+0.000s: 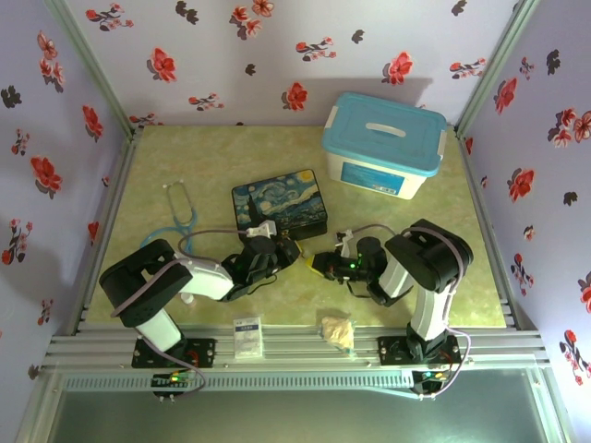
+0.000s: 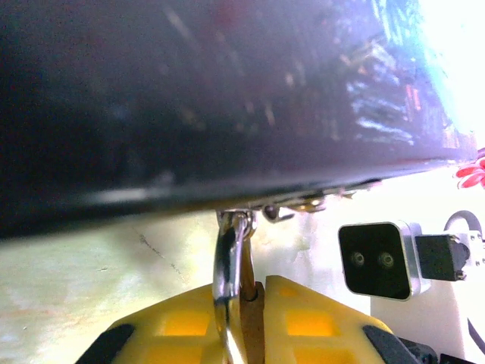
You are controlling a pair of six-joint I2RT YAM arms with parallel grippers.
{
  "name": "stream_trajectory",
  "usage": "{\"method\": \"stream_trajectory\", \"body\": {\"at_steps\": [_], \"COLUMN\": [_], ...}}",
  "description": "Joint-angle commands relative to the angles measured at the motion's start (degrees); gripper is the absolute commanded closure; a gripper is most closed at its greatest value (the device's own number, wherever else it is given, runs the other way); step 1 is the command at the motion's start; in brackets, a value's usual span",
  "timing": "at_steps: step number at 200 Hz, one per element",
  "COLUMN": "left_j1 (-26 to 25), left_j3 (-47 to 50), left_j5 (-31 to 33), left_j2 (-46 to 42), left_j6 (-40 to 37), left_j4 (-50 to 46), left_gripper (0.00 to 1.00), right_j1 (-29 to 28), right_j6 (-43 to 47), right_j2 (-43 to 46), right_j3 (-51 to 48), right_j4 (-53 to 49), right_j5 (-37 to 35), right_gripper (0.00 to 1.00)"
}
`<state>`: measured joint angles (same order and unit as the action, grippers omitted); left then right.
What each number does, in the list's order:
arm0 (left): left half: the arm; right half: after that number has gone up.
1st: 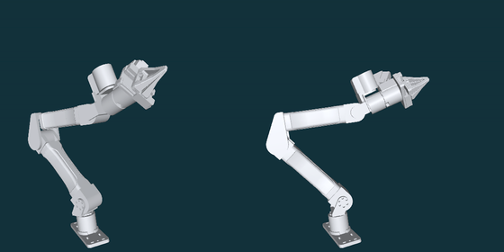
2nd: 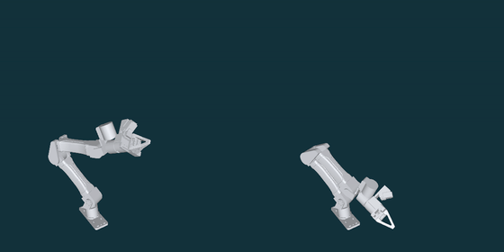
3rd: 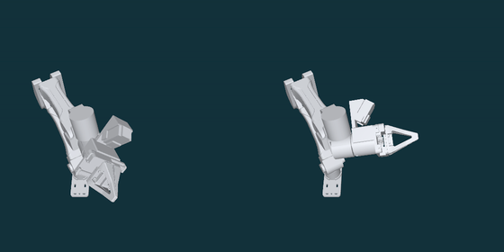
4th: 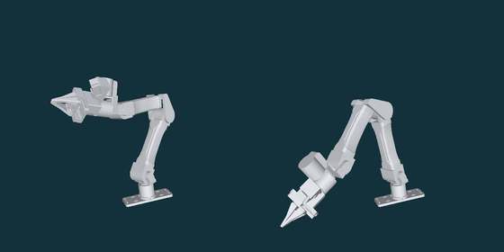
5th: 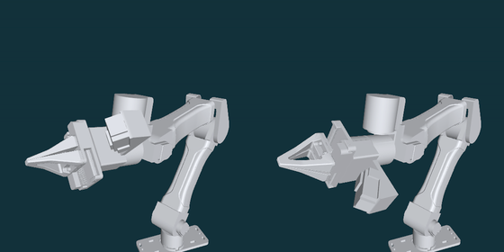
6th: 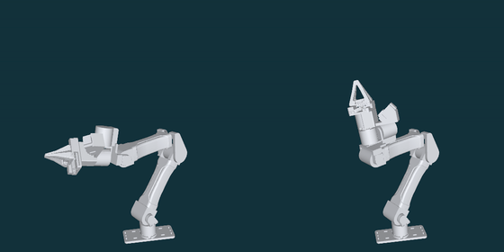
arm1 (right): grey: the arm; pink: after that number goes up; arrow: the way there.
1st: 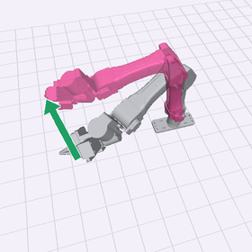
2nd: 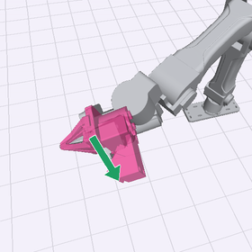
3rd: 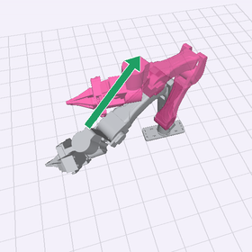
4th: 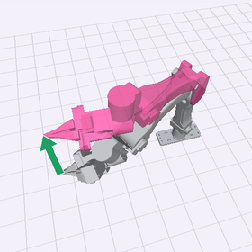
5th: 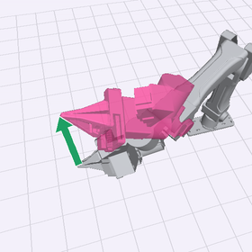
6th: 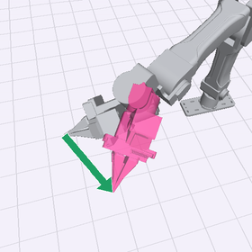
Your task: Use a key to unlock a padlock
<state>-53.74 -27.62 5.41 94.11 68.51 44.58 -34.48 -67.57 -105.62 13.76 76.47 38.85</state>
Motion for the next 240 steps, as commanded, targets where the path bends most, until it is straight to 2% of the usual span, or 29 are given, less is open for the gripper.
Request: {"method": "stream_trajectory", "body": {"at_steps": [1,58,86,108,139,240], "left_j1": [-0.3,-0.4,-0.4,-0.4,-0.3,-0.5], "left_j3": [-0.5,-0.2,-0.1,-0.3,-0.8,-2.6], "left_j5": [-0.4,-0.7,-0.8,-1.1,-1.6,-3.5], "left_j2": [-0.7,-1.3,-1.8,-2.0,-1.8,-2.6], "left_j6": [0.9,1.1,1.1,1.0,1.3,2.0], "left_j4": [4.8,4.7,4.3,4.2,4.2,4.1], "left_gripper": [1.0,1.0,1.0,1.0,1.0,1.0], "right_j1": [0.2,0.3,2.3,3.4,2.7,-0.9], "right_j6": [0.8,1.1,1.4,0.9,0.7,4.7], "right_j2": [1.9,1.0,4.7,3.7,1.4,4.7], "right_j3": [-0.3,0.0,-0.7,-0.1,0.9,2.5], "right_j4": [2.9,3.0,2.9,2.9,3.0,3.0], "right_j5": [0.5,-1.4,-2.2,-1.3,-1.2,0.5], "right_gripper": [1.0,1.0,1.0,1.0,1.0,1.0]}}
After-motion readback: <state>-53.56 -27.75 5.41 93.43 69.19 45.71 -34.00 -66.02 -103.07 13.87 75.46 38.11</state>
